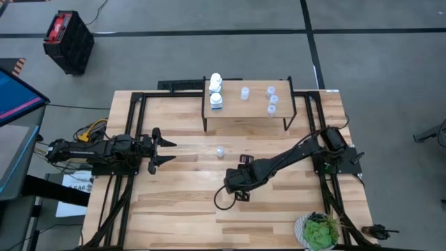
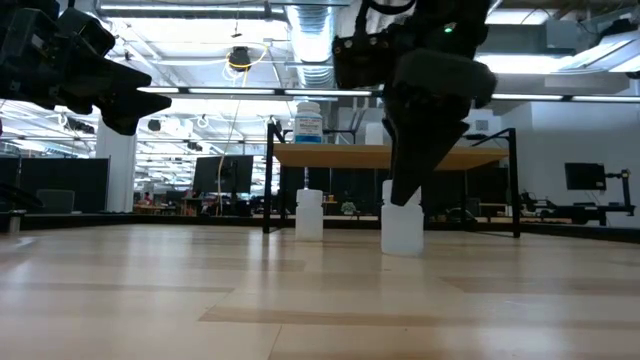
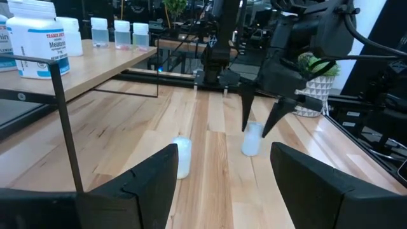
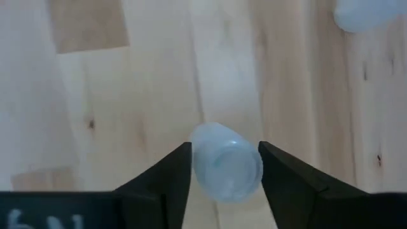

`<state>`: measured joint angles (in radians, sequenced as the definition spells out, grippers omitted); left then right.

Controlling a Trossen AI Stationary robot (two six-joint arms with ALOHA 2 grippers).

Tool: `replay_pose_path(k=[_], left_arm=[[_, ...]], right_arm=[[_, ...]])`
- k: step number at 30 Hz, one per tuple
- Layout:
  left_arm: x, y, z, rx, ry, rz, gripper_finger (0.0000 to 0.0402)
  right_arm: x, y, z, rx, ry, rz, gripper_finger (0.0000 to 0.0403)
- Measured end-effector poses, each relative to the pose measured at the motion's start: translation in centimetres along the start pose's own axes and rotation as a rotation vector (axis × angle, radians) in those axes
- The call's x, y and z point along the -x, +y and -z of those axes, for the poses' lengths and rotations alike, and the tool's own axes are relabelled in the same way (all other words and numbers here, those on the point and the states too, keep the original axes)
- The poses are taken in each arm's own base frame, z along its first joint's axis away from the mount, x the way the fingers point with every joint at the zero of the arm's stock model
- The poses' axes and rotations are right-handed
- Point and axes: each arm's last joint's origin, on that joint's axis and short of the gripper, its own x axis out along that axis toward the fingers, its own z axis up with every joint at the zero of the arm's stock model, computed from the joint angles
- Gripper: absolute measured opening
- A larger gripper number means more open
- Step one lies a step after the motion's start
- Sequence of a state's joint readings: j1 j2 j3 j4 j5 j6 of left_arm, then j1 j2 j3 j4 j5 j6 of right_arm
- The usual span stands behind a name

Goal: Pick and place medicine bottles onto shelf by color
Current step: Put the bottom white pill bottle on the shelf aligned with the other white pill bottle

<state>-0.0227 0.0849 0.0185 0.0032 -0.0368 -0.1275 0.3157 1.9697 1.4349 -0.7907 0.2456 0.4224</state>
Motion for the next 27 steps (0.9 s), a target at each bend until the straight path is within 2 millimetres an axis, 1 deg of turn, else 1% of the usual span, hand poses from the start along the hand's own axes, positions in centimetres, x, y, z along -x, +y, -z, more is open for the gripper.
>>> replay_pose_path(k=[4, 6, 8, 11, 13, 17, 21, 24, 27], left_arm=[[0.0, 0.0, 0.0, 0.000, 0.000, 0.000, 0.0238], [0.0, 0.0, 0.0, 0.000, 0.000, 0.000, 0.0238], [0.0, 0.0, 0.0, 0.000, 0.000, 0.000, 0.0238], [0.0, 0.0, 0.0, 0.000, 0.000, 0.000, 0.0238], [0.0, 0.0, 0.0, 0.000, 0.000, 0.000, 0.0238], [0.0, 0.0, 0.0, 0.000, 0.000, 0.000, 0.0238], [0.0, 0.0, 0.0, 0.000, 0.000, 0.000, 0.0238], [0.0, 0.0, 0.0, 0.000, 0.000, 0.000, 0.0238], [0.0, 0.0, 0.0, 0.000, 0.000, 0.000, 0.0238]], right_arm=[[0.2, -0.9, -0.4, -0.035, 0.023, 0.017, 0.0160], [0.8, -1.4, -0.9, -0.022, 0.040, 0.027, 0.0138], [1.6, -2.0, -1.5, 0.011, 0.051, 0.034, 0.0125], [3.8, -3.0, -2.8, 0.072, 0.037, 0.044, 0.0125], [5.4, -4.0, -3.7, 0.094, 0.031, 0.049, 0.0135], [8.8, -6.6, -5.3, 0.105, 0.005, 0.058, 0.0149], [11.3, -9.6, -6.4, 0.092, -0.002, 0.076, 0.0142], [12.9, -12.4, -6.9, 0.052, 0.005, 0.096, 0.0138], [13.5, -15.3, -7.3, 0.005, 0.005, 0.118, 0.0142]])
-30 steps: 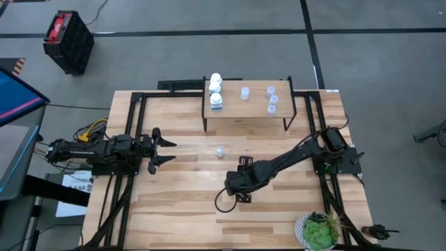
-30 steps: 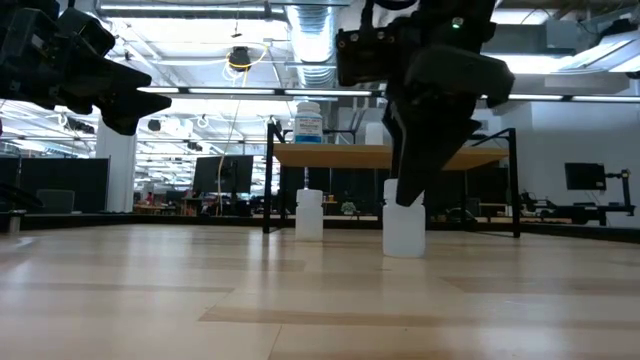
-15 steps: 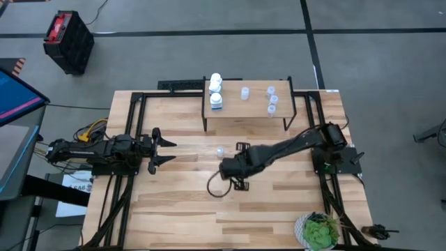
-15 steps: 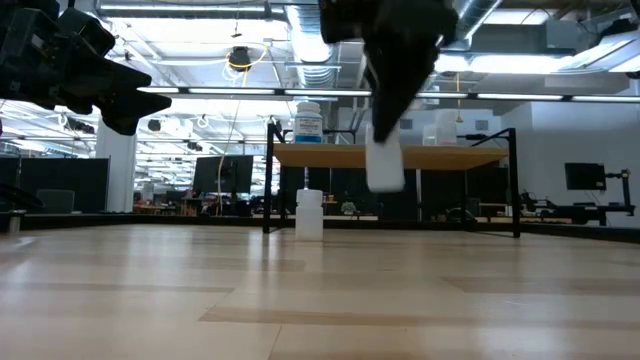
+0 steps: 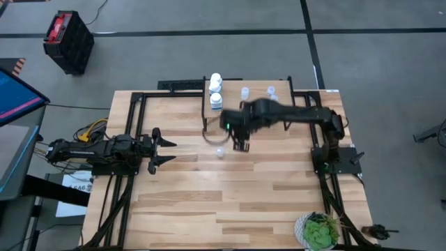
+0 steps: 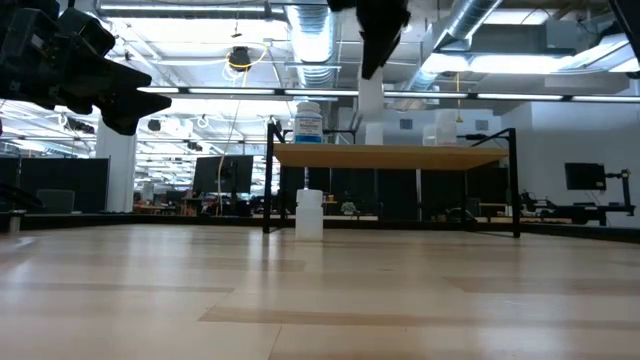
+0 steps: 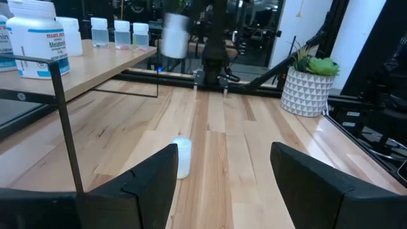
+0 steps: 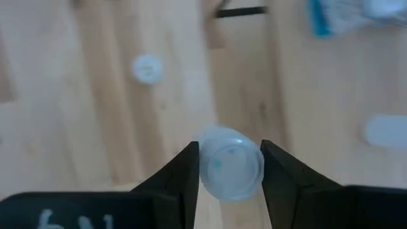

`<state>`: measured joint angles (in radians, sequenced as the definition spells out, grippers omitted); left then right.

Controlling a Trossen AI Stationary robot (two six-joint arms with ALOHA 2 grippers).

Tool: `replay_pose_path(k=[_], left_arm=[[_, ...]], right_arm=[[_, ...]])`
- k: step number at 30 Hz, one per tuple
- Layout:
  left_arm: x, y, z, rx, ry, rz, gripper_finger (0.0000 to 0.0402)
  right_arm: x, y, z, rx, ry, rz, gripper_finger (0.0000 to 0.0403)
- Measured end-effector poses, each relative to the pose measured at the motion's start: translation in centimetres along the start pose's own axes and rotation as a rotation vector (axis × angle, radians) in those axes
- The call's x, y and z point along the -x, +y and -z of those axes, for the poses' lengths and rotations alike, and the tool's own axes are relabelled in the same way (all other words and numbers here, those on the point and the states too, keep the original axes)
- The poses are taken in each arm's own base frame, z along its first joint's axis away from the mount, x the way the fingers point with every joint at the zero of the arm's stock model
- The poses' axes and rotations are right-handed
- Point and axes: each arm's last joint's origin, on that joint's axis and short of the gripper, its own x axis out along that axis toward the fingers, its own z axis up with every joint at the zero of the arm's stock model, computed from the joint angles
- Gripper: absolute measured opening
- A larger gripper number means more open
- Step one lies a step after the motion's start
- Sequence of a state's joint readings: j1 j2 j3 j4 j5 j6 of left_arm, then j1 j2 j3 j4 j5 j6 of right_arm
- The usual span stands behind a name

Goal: Pick and place medicine bottles onto shelf by color
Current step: Put the bottom white pill bottle on the shelf aligned with the other white pill bottle

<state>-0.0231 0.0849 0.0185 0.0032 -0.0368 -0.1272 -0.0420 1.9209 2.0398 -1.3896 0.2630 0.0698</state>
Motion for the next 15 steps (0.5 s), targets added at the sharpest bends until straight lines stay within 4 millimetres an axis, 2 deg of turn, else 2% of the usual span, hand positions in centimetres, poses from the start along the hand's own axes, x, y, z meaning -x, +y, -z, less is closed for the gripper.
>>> replay_pose_path(k=[8, 11, 15], left_arm=[[0.0, 0.0, 0.0, 0.000, 0.000, 0.000, 0.0238], [0.0, 0.0, 0.0, 0.000, 0.000, 0.000, 0.0238], [0.0, 0.0, 0.0, 0.000, 0.000, 0.000, 0.0238]], right_arm=[[-1.6, -8.1, 0.3, -0.197, 0.039, 0.051, 0.0146], [-2.5, -10.3, 0.4, -0.259, 0.036, 0.054, 0.0143], [-2.8, -12.4, 0.6, -0.308, 0.009, 0.003, 0.0149]])
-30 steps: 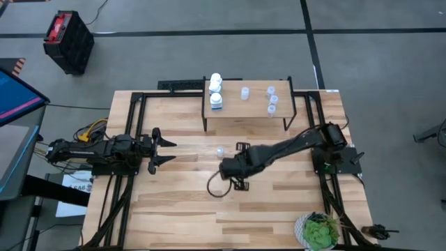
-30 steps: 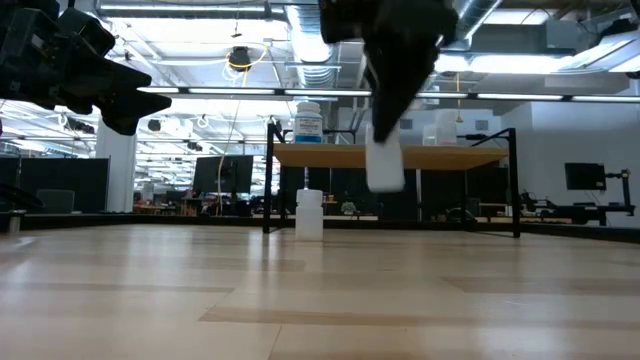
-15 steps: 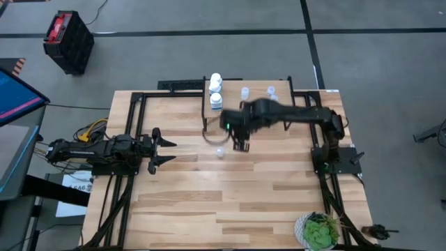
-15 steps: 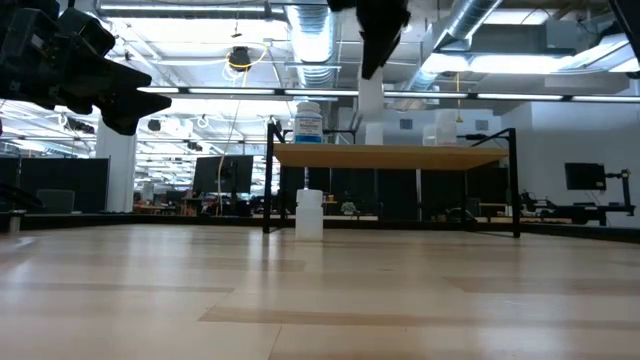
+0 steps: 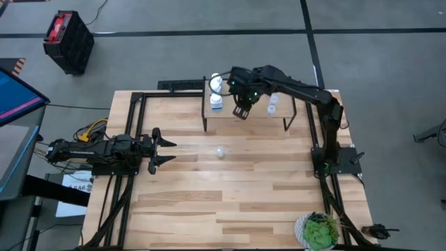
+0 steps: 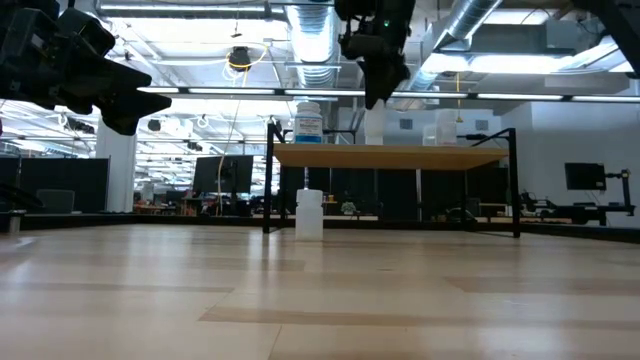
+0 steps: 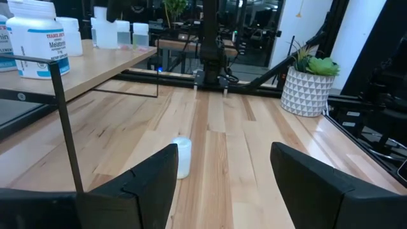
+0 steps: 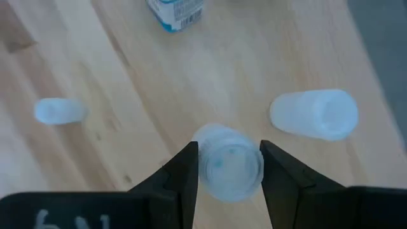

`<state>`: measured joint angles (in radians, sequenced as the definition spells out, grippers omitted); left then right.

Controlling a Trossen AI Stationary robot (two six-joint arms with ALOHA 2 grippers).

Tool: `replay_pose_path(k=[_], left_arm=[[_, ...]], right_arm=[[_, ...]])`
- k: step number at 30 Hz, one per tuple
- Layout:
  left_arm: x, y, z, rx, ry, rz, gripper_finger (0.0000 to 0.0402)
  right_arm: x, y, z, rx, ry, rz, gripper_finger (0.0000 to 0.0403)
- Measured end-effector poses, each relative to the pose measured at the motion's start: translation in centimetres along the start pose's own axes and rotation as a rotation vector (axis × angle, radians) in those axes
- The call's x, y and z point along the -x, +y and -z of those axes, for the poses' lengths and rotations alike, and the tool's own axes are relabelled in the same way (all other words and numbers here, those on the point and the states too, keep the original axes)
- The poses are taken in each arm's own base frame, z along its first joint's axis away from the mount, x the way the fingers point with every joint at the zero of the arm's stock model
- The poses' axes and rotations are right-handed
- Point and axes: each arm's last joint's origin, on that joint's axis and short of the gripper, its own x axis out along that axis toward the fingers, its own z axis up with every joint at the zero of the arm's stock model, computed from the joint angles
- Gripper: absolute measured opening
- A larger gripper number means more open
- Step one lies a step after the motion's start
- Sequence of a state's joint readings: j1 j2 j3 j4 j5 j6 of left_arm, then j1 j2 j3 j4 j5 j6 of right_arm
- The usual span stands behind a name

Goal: Pick and place medicine bottles onto shelf by color
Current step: Put the bottom white pill bottle on the shelf aligned with the other white pill bottle

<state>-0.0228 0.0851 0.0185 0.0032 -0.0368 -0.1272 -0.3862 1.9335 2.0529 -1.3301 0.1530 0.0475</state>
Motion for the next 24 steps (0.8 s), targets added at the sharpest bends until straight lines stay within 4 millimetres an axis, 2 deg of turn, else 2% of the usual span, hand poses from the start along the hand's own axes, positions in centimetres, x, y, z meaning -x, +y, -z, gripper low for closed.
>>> replay_pose_path(k=[7, 12, 24], left_arm=[[0.0, 0.0, 0.0, 0.000, 0.000, 0.000, 0.0238], [0.0, 0.0, 0.0, 0.000, 0.000, 0.000, 0.0238], [0.0, 0.0, 0.0, 0.000, 0.000, 0.000, 0.0238]], right_arm=[[-0.3, -1.4, 0.0, 0.013, 0.008, -0.041, 0.0149], [-0.7, -1.4, -0.1, 0.087, 0.013, -0.043, 0.0155], [-1.0, -1.3, -0.7, 0.084, -0.026, -0.042, 0.0170]])
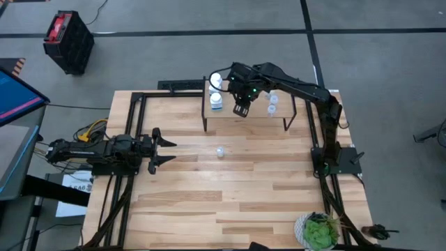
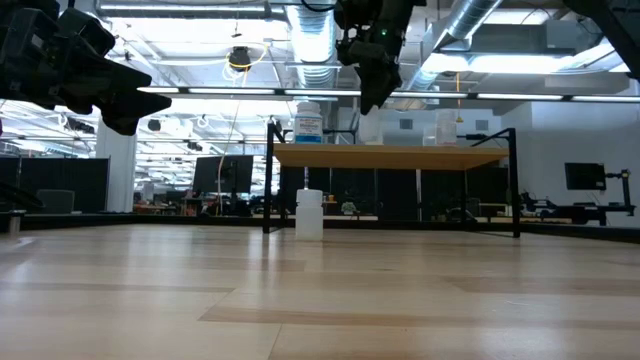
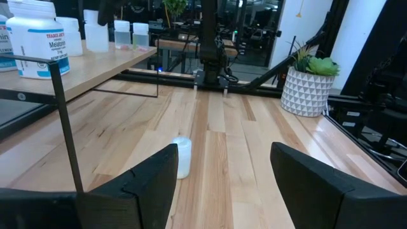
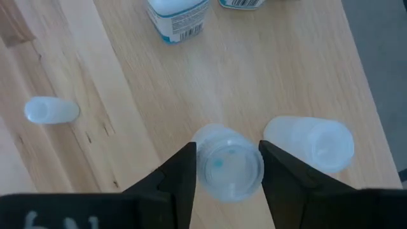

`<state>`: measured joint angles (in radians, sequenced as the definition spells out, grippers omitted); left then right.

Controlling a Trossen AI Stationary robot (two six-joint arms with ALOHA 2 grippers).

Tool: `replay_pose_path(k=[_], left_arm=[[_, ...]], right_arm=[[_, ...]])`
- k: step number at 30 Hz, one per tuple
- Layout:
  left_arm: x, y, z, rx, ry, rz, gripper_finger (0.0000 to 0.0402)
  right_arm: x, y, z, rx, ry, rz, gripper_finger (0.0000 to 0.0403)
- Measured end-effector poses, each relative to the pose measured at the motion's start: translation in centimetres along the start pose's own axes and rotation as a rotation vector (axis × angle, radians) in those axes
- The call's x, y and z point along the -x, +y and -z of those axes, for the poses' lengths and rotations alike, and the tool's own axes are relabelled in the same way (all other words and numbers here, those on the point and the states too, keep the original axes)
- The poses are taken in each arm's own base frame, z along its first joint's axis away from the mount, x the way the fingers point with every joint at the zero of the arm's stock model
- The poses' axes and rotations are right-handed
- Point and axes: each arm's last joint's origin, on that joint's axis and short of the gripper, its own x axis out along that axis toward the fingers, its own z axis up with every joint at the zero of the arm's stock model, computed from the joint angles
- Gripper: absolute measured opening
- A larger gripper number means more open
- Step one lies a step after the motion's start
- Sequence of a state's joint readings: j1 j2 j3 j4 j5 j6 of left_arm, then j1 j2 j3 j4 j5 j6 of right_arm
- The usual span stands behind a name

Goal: Pick and place medicine bottles onto shelf by color
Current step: Put the bottom white pill bottle on the shelf aligned with the other white pill bottle

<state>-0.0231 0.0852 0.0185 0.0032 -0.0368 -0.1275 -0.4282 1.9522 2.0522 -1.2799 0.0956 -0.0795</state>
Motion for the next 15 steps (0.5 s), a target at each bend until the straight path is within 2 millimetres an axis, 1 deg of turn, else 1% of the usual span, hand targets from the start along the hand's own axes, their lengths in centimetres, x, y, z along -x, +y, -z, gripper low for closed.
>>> replay_pose_path(k=[4, 15], left_arm=[[0.00, 0.00, 0.00, 0.000, 0.000, 0.000, 0.0238], [0.00, 0.00, 0.00, 0.000, 0.000, 0.000, 0.0238]], right_arm=[[-0.02, -0.25, 0.04, -0.006, 0.003, 0.002, 0.0183], [-0.01, -0.15, 0.33, -0.002, 0.033, 0.000, 0.0214]])
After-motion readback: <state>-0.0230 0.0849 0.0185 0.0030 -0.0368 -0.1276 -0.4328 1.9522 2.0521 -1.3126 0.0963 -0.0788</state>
